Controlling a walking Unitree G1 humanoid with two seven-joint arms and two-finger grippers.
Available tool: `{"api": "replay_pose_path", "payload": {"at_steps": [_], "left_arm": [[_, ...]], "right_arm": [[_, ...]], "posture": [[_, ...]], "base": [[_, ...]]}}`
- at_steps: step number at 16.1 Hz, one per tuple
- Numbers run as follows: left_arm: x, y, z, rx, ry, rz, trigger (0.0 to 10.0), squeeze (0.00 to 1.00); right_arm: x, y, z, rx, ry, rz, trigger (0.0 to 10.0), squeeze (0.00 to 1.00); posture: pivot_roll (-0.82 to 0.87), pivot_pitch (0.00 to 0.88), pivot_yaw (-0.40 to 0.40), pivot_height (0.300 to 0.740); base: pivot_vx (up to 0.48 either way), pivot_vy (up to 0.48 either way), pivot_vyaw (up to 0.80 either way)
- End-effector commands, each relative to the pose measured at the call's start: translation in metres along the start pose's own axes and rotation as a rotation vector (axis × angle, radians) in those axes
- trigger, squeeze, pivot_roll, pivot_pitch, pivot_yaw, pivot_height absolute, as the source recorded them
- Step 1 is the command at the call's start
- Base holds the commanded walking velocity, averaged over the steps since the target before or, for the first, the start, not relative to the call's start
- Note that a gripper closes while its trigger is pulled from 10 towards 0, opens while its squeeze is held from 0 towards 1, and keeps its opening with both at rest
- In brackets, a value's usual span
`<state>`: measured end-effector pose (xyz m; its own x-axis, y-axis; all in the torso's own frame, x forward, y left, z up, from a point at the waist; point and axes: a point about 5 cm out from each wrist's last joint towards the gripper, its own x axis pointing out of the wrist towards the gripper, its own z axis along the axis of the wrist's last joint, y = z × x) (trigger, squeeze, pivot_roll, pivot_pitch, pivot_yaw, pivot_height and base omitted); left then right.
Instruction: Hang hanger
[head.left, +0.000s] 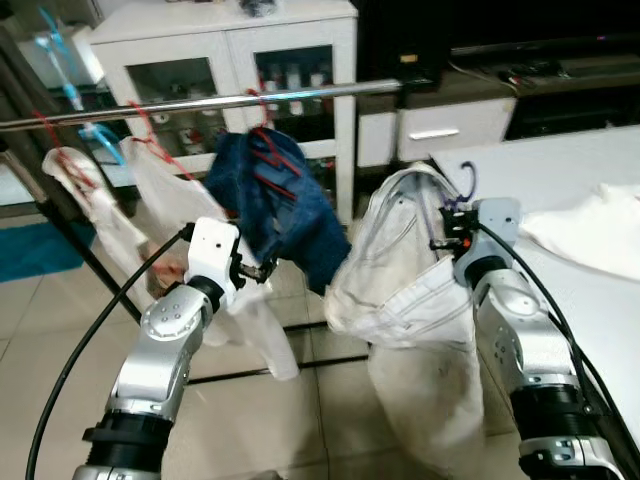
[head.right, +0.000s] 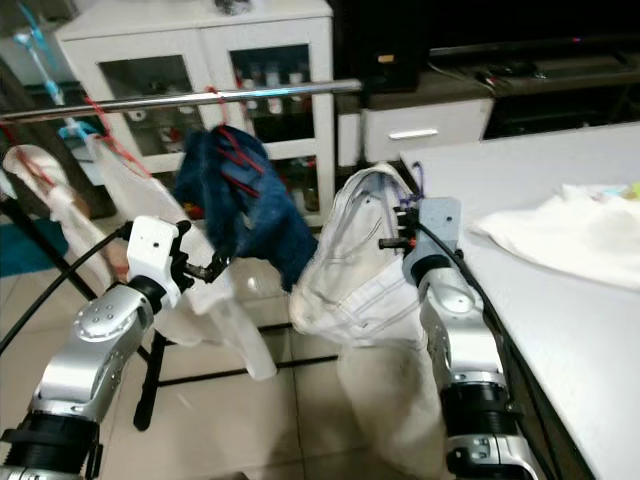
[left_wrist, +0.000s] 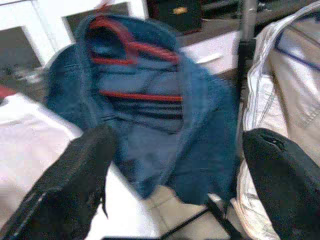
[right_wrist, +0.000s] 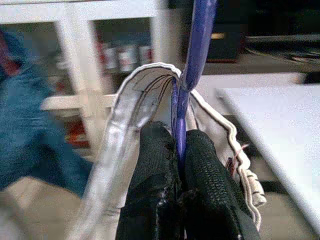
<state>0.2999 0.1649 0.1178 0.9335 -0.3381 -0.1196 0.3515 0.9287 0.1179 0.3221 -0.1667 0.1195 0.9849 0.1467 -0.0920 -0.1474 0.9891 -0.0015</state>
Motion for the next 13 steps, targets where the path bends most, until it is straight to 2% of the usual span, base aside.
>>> {"api": "replay_pose_path", "payload": {"at_steps": [1,3,5,7,10,13], "left_arm": [[-0.0031,0.0069,0.0007,0.016,0.004,0.016,10.0,0.0],[-0.0035,0.0061,0.0005,0.019,0.004,0.013,10.0,0.0],[-0.0039,0.0056,0.0001,0.02,0.006,0.011,10.0,0.0],[-0.0044,0.0029,-0.0014,0.031,0.017,-0.01,10.0,0.0],[-0.0055,-0.0019,-0.0039,0.043,0.033,-0.045,10.0,0.0],[-0.0065,-0.0017,-0.0049,0.052,0.04,-0.053,10.0,0.0]], "right_arm": [[0.0031,0.0154,0.0231,-0.015,-0.109,0.077,10.0,0.0],[0.0012,0.0164,0.0222,-0.001,-0.113,0.085,10.0,0.0],[-0.0013,0.0161,0.0207,0.045,-0.119,0.095,10.0,0.0],[-0.0013,0.0132,0.02,0.035,-0.116,0.081,10.0,0.0],[0.0013,0.0073,0.0221,0.019,-0.114,0.036,10.0,0.0],[0.0012,0.0139,0.0267,-0.02,-0.133,0.101,10.0,0.0]], "posture": [[-0.04,0.0,0.06,0.74],[-0.04,0.0,0.058,0.74],[-0.04,0.0,0.056,0.74],[-0.04,0.0,0.055,0.74],[-0.04,0.0,0.054,0.74],[-0.04,0.0,0.056,0.74]], "base": [[0.382,0.0,0.8],[0.384,0.0,0.8],[0.377,0.0,0.0],[0.311,0.0,0.0],[0.0,0.0,0.0],[0.0,0.0,0.0]]}}
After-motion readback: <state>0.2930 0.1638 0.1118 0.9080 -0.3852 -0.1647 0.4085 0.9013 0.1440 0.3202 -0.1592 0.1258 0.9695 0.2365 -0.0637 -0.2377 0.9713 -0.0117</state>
